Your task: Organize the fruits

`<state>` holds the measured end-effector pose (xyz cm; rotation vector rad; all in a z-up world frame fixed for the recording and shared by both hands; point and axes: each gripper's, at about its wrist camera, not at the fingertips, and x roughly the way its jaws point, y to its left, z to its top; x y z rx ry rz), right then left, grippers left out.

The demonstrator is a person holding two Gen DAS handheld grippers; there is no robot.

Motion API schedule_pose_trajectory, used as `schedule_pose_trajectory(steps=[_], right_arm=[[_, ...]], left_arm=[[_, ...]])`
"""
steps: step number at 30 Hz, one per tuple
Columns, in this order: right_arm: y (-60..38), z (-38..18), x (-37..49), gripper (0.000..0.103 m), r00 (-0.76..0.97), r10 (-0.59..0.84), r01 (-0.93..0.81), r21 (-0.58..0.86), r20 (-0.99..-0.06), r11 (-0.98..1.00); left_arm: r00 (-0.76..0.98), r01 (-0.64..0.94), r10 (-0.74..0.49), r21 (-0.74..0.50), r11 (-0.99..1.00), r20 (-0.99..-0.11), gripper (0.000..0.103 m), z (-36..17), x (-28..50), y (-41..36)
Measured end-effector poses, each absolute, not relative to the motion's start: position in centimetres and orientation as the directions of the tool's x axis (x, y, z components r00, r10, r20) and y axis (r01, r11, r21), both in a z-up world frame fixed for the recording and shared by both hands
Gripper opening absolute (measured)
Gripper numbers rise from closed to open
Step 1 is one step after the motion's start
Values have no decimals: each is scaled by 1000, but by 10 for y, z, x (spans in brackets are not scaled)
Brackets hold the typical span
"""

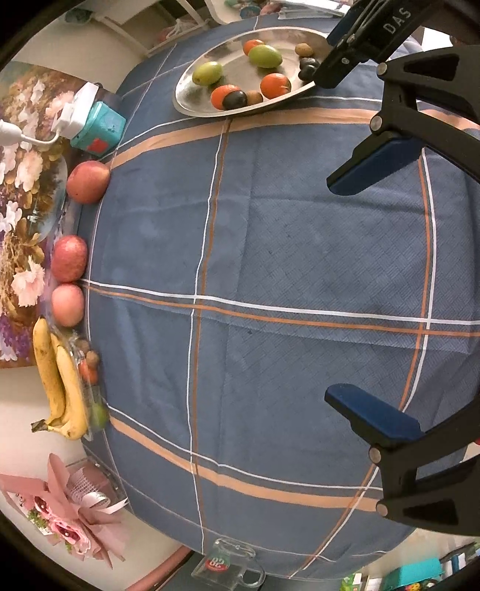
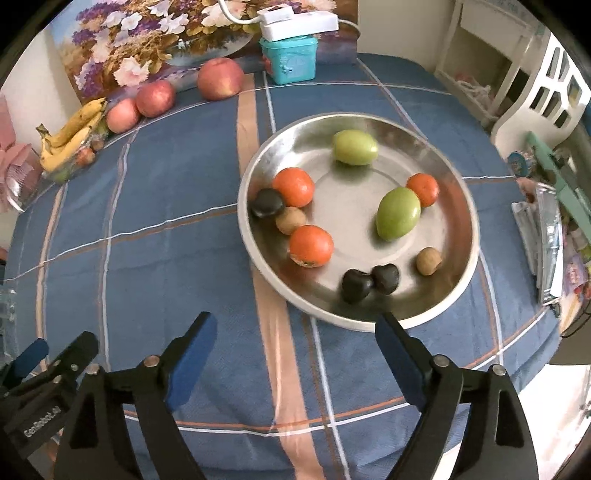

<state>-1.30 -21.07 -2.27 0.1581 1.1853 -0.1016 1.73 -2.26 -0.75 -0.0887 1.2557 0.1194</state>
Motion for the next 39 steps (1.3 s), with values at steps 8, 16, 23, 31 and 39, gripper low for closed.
schedule_pose_trajectory(steps=[8, 16, 23, 31, 39], right_arm=[[-211, -22, -14, 88, 394, 35, 164, 108, -918, 980], [-219, -22, -14, 88, 392, 48, 174, 125, -919, 977], [-219, -24, -13, 88, 387, 54, 171, 129, -921, 977], [-220, -25, -12, 88, 384, 60, 171, 135, -921, 976], [-218, -26, -13, 88, 382, 62, 176, 139, -922, 975]], left_arm=[[297, -148, 53, 9, 989, -953, 103, -9, 18, -23], [301, -150, 48, 2, 989, -952, 103, -9, 18, -21], [298, -159, 46, -2, 987, -953, 103, -8, 19, -18], [299, -164, 51, 1, 987, -953, 103, -8, 18, -20], [311, -166, 64, 12, 986, -948, 103, -5, 16, -22]])
